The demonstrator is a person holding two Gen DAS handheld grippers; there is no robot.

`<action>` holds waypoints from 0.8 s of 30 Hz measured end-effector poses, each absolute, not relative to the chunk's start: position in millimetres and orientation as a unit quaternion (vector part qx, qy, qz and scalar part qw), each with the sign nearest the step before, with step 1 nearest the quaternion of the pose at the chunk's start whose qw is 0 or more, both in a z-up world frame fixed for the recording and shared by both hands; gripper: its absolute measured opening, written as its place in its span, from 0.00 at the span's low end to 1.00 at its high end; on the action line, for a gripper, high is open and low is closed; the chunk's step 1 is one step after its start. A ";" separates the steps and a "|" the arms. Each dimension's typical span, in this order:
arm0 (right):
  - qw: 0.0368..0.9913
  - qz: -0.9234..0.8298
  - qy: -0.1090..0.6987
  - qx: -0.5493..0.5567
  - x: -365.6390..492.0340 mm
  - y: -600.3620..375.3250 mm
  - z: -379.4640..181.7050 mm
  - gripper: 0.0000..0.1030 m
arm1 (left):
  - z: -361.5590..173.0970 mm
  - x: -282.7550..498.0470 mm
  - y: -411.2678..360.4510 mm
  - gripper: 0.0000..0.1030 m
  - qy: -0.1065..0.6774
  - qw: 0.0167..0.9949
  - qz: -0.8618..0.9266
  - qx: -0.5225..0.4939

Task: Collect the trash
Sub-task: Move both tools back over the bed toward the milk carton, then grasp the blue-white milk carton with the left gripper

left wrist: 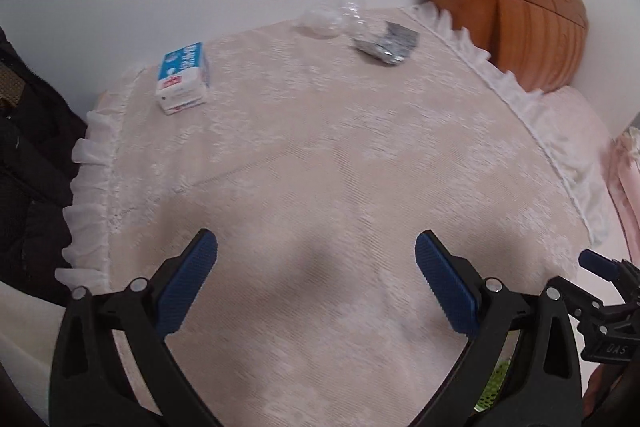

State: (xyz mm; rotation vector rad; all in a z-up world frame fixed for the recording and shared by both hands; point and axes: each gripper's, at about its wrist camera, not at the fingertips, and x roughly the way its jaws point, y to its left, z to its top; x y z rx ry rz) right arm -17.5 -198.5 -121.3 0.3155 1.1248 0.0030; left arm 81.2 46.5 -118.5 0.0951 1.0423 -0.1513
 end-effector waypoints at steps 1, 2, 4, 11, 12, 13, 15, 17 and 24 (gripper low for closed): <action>0.835 0.006 0.532 0.141 -0.6 -187.9 -119.7 0.97 | -120.3 97.5 60.5 0.92 0.499 0.864 -0.061 0.039; 0.835 0.007 0.533 0.138 11.2 -181.7 -119.0 0.97 | -122.5 114.5 72.8 0.92 0.501 0.863 -0.049 0.032; 0.837 0.011 0.531 0.128 43.7 -163.3 -116.2 0.97 | -126.5 147.3 95.5 0.92 0.506 0.862 -0.029 0.018; 0.830 0.034 0.546 0.114 132.6 -117.8 -119.7 0.98 | -147.9 250.1 154.8 0.92 0.516 0.856 0.041 -0.013; 0.829 0.037 0.546 0.111 139.9 -114.3 -119.9 0.98 | -151.8 262.1 161.0 0.92 0.520 0.852 0.045 -0.022; 0.829 0.041 0.548 0.106 150.4 -106.5 -119.3 0.98 | -155.4 272.9 165.4 0.92 0.525 0.849 0.048 -0.031; 0.829 0.046 0.549 0.099 164.1 -96.6 -120.2 0.98 | -161.5 291.6 172.6 0.92 0.535 0.842 0.051 -0.049; 0.827 0.049 0.552 0.094 175.5 -87.4 -122.7 0.97 | -168.9 306.7 175.1 0.92 0.540 0.838 0.053 -0.059; 0.813 0.054 0.572 0.093 192.5 -76.5 -139.0 0.98 | -193.4 342.7 168.2 0.92 0.563 0.822 0.066 -0.055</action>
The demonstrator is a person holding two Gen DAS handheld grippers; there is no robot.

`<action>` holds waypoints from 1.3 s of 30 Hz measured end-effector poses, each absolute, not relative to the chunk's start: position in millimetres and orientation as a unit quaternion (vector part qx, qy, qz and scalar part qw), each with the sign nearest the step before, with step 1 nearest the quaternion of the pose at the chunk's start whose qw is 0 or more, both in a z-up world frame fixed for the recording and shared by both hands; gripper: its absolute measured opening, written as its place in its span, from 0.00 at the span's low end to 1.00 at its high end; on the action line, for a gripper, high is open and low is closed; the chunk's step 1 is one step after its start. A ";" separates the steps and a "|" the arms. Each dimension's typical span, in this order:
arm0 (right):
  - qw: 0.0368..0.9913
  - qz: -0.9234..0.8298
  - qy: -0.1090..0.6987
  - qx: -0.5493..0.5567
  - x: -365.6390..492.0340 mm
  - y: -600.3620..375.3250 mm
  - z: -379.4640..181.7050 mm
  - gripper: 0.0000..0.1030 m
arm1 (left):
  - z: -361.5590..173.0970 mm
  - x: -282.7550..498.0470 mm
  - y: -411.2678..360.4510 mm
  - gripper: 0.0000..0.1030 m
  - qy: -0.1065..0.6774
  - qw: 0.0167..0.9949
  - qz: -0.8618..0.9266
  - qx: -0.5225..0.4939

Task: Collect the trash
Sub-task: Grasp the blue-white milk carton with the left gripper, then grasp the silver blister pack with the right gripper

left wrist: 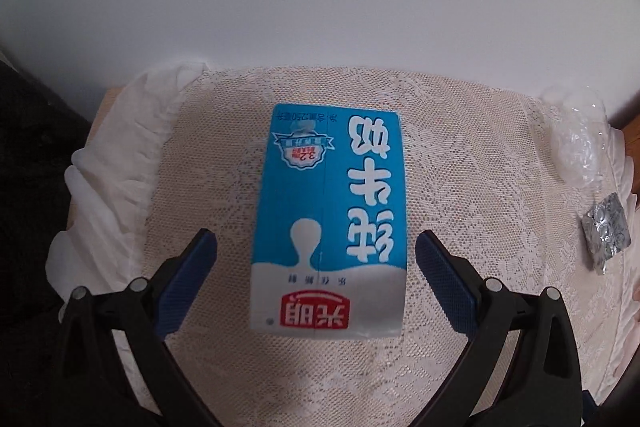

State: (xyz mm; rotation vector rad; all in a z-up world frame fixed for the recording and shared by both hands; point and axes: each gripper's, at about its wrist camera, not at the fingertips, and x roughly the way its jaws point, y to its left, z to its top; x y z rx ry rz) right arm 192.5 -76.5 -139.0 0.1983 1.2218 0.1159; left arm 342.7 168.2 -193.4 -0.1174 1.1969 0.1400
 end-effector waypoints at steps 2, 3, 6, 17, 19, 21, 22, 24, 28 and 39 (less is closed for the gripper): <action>0.811 0.056 0.576 0.089 192.1 -78.4 -143.1 0.98 | -197.8 345.2 163.9 0.92 0.564 0.821 0.070 -0.051; 0.809 0.056 0.578 0.088 191.6 -80.0 -145.4 0.98 | -199.0 345.3 161.8 0.92 0.564 0.821 0.073 -0.048; 0.808 0.058 0.579 0.091 189.4 -87.6 -149.1 0.98 | -196.4 341.9 155.1 0.86 0.547 0.833 0.071 -0.046; 0.815 0.061 0.570 0.086 192.3 -99.5 -149.8 0.98 | -190.2 321.8 144.7 0.61 0.533 0.843 0.056 -0.051; 0.816 0.059 0.569 0.081 195.0 -102.5 -150.3 0.98 | -187.6 317.1 144.8 0.61 0.534 0.842 0.049 -0.053; 0.818 0.056 0.567 0.073 198.8 -105.6 -149.3 0.98 | -185.2 311.3 146.0 0.61 0.536 0.841 0.035 -0.057; 0.821 0.055 0.564 0.064 202.9 -107.8 -148.1 0.98 | -183.5 306.7 145.1 0.61 0.536 0.841 0.029 -0.059; 0.826 0.052 0.559 0.046 212.8 -112.4 -145.7 0.98 | -180.8 300.6 143.7 0.61 0.534 0.843 0.021 -0.058; 0.836 0.050 0.547 -0.008 248.7 -125.1 -140.6 0.98 | -180.2 291.5 136.8 0.61 0.533 0.845 0.007 -0.047; 0.813 0.050 0.561 -0.145 329.0 -143.5 -165.0 0.97 | -187.6 297.3 136.5 0.62 0.538 0.842 -0.002 -0.040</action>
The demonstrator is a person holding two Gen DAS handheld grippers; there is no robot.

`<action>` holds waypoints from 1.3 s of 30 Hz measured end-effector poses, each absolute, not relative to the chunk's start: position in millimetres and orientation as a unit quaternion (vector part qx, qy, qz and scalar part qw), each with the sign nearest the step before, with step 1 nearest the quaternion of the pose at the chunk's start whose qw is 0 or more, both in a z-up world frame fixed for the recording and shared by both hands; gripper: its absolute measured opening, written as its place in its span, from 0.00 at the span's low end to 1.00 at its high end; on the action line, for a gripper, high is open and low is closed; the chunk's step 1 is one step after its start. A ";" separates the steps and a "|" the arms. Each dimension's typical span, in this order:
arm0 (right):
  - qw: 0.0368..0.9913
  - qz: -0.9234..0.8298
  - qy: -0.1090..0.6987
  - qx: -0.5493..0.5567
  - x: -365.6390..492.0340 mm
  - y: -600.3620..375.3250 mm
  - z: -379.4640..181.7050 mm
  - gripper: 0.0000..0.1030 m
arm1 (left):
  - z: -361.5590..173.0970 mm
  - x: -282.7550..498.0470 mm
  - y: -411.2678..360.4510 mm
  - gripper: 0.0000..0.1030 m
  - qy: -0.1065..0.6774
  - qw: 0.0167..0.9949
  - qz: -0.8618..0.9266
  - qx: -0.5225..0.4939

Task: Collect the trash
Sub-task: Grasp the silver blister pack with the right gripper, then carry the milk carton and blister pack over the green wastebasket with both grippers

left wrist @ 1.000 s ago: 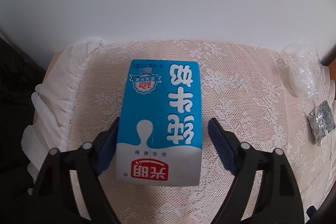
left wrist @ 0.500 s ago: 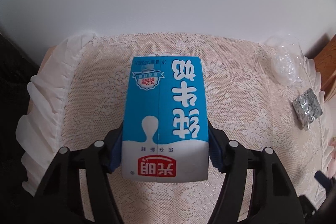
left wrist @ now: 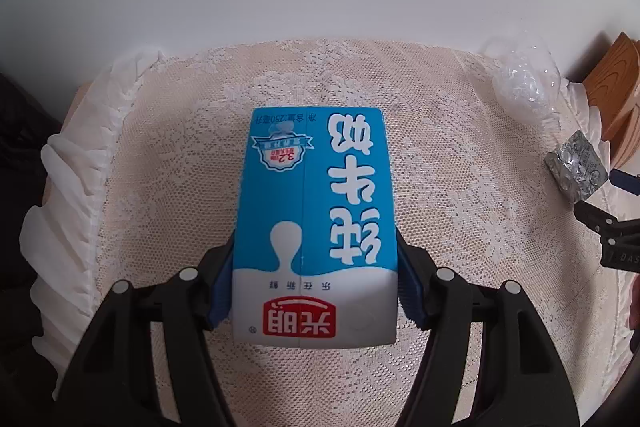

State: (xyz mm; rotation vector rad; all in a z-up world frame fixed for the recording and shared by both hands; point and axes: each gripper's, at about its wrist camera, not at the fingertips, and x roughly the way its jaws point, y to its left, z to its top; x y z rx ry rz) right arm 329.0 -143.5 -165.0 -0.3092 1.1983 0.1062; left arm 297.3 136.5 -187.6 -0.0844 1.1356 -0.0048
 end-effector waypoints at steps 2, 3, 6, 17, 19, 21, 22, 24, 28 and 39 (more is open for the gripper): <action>0.807 0.058 0.571 -0.139 342.9 -146.2 -171.0 0.97 | -189.1 294.1 136.5 0.62 0.540 0.841 -0.003 -0.035; 0.803 0.061 0.576 -0.140 349.2 -146.9 -173.6 0.97 | -190.3 293.1 136.7 0.62 0.541 0.841 -0.002 -0.035; 0.794 0.071 0.585 -0.150 362.1 -145.6 -179.4 0.97 | -194.5 289.9 136.6 0.62 0.541 0.841 0.003 -0.025; 0.768 0.113 0.609 -0.161 396.9 -140.6 -191.3 0.86 | -196.9 288.0 133.3 0.63 0.531 0.847 0.008 -0.015; 0.769 0.117 0.613 -0.142 401.9 -144.4 -189.9 0.73 | -197.2 288.8 132.9 0.67 0.533 0.846 0.005 -0.013; 0.771 0.109 0.609 -0.149 405.1 -146.0 -189.0 0.69 | -199.5 293.8 130.3 0.75 0.535 0.845 0.005 -0.009; 0.773 0.108 0.608 -0.149 404.4 -146.7 -187.6 0.68 | -200.0 295.3 131.1 0.76 0.536 0.844 0.009 -0.011; 0.776 0.105 0.606 -0.141 404.2 -148.6 -184.8 0.65 | -200.7 298.6 133.7 0.81 0.541 0.841 0.006 -0.017; 0.785 0.098 0.600 -0.118 401.3 -153.4 -175.2 0.64 | -201.7 302.9 129.4 0.84 0.546 0.838 0.003 -0.013; 0.807 0.099 0.578 -0.074 362.1 -153.0 -148.8 0.64 | -203.0 323.0 128.7 0.61 0.538 0.843 0.008 -0.025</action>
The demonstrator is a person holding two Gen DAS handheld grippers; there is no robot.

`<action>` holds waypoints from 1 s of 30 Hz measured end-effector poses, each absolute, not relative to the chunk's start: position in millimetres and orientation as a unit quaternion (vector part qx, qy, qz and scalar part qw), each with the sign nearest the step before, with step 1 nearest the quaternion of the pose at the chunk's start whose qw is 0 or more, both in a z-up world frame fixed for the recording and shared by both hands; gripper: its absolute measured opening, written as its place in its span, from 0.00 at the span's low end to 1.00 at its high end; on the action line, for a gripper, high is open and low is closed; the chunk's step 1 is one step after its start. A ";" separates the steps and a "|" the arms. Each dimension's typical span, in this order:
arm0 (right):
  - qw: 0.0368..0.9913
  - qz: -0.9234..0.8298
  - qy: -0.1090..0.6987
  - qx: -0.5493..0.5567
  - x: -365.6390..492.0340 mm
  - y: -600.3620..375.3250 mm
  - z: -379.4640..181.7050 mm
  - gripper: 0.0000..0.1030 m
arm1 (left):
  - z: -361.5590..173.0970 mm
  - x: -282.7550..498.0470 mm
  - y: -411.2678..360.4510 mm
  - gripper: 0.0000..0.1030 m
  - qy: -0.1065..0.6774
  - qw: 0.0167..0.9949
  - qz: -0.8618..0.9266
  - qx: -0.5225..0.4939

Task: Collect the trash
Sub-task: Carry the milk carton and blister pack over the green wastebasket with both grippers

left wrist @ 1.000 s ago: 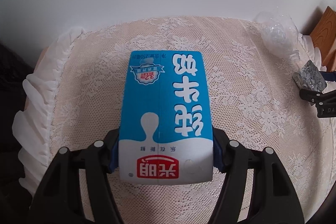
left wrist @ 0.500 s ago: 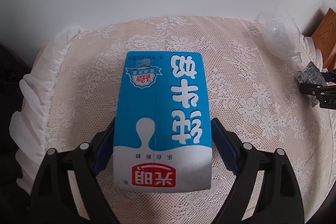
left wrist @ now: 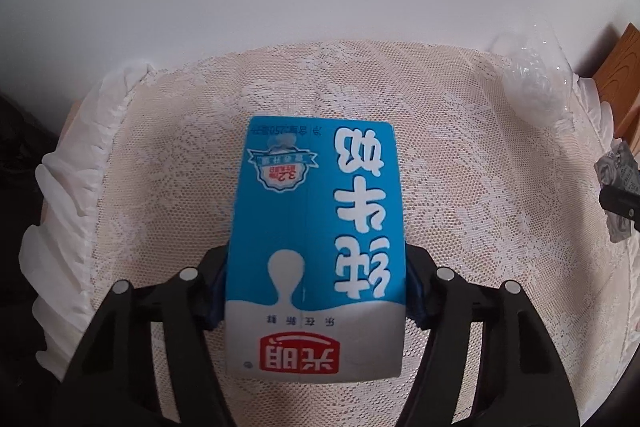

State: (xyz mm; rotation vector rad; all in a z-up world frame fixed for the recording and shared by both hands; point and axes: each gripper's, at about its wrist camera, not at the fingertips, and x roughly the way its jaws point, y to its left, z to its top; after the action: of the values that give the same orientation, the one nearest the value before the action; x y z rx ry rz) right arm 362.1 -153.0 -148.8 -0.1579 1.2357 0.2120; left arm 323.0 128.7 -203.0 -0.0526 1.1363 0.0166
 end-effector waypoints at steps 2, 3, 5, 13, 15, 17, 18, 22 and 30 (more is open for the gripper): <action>0.811 0.098 0.572 -0.070 350.1 -141.7 -142.3 0.64 | -199.1 323.0 132.5 0.61 0.536 0.844 0.011 -0.027; 0.815 0.097 0.568 -0.067 343.3 -139.4 -137.2 0.64 | -196.8 320.9 133.1 0.61 0.534 0.845 0.013 -0.026; 0.820 0.096 0.562 -0.057 321.0 -123.8 -127.4 0.64 | -183.8 314.4 137.9 0.61 0.525 0.851 0.012 -0.027; 0.839 0.100 0.534 -0.005 249.9 -108.5 -98.4 0.64 | -124.4 258.2 109.5 0.61 0.475 0.879 -0.037 0.003; 0.844 0.102 0.527 0.012 222.0 -113.4 -90.8 0.65 | -108.9 236.3 98.2 0.61 0.466 0.883 -0.049 0.012; 0.844 0.104 0.525 0.030 202.4 -118.6 -85.4 0.65 | -95.9 213.2 86.4 0.61 0.460 0.886 -0.064 0.017; 0.844 0.106 0.525 0.038 191.5 -120.9 -81.3 0.65 | -90.0 201.3 78.6 0.61 0.457 0.886 -0.071 0.021; 0.846 0.098 0.522 0.043 131.1 -136.7 -73.6 0.65 | -74.8 145.6 43.3 0.61 0.449 0.886 -0.102 0.046; 0.858 0.029 0.509 0.064 -16.9 -213.0 -67.0 0.65 | -74.4 26.4 -65.4 0.61 0.454 0.860 -0.213 0.091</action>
State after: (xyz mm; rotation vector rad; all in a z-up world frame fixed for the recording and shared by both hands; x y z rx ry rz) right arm -16.9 -213.0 -67.0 0.1353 1.0682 0.0601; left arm 26.4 -65.4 -74.4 0.1907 0.9539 -0.4475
